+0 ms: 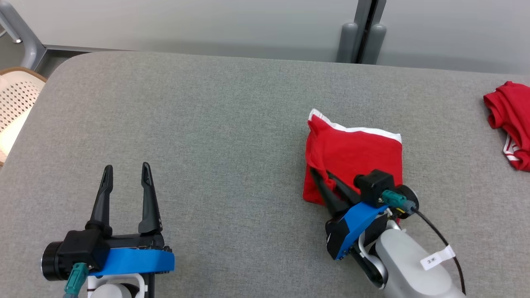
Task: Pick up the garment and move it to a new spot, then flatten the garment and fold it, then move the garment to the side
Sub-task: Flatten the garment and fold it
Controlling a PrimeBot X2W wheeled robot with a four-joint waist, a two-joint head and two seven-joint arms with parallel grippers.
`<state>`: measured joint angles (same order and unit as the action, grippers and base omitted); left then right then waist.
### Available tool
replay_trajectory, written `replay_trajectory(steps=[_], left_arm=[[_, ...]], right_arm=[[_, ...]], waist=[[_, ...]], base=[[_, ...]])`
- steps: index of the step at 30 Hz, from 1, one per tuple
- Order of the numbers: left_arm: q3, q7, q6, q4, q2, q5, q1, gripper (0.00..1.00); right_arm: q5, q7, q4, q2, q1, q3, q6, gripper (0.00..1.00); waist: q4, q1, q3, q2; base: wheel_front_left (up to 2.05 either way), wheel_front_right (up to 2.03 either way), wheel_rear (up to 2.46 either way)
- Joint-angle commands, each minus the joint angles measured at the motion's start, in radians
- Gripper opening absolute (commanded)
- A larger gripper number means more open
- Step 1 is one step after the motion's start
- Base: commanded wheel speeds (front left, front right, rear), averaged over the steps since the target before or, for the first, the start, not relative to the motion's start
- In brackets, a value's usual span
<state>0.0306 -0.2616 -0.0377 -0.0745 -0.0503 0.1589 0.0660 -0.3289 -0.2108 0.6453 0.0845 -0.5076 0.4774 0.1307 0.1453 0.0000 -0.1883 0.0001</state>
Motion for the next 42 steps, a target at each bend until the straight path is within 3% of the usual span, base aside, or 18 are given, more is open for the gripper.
replay_trajectory(steps=[1,9,22,32,42], left_arm=[[0.003,-0.004,0.004,-0.003,-0.001,0.004,0.007,1.0],[-0.001,-0.004,0.003,-0.007,-0.001,-0.002,0.015,1.0],[-0.026,-0.004,-0.004,-0.01,-0.001,-0.031,-0.001,1.0],[-0.051,-0.004,-0.006,-0.034,-0.002,-0.094,-0.022,1.0],[-0.065,-0.004,0.008,-0.062,-0.015,-0.134,-0.052,1.0]], right_arm=[[-0.007,-0.018,0.02,-0.008,0.001,0.019,0.0,1.0],[0.002,-0.054,-0.013,-0.009,0.002,0.033,0.0,1.0],[0.1,-0.055,-0.394,0.061,0.22,-0.258,0.0,1.0],[0.145,-0.055,-0.53,0.021,0.375,-0.435,0.0,1.0],[0.159,-0.055,-0.579,-0.014,0.494,-0.483,0.0,1.0]], waist=[[-0.004,0.0,-0.003,-0.0001],[-0.025,0.0,0.002,-0.0001],[-0.111,0.0,0.034,-0.0001],[-0.181,0.0,0.059,-0.0001],[-0.202,0.0,0.092,-0.0001]], base=[[0.0,0.0,0.0],[0.0,0.0,0.0],[0.0,0.0,0.0],[0.0,0.0,0.0],[0.0,0.0,0.0]])
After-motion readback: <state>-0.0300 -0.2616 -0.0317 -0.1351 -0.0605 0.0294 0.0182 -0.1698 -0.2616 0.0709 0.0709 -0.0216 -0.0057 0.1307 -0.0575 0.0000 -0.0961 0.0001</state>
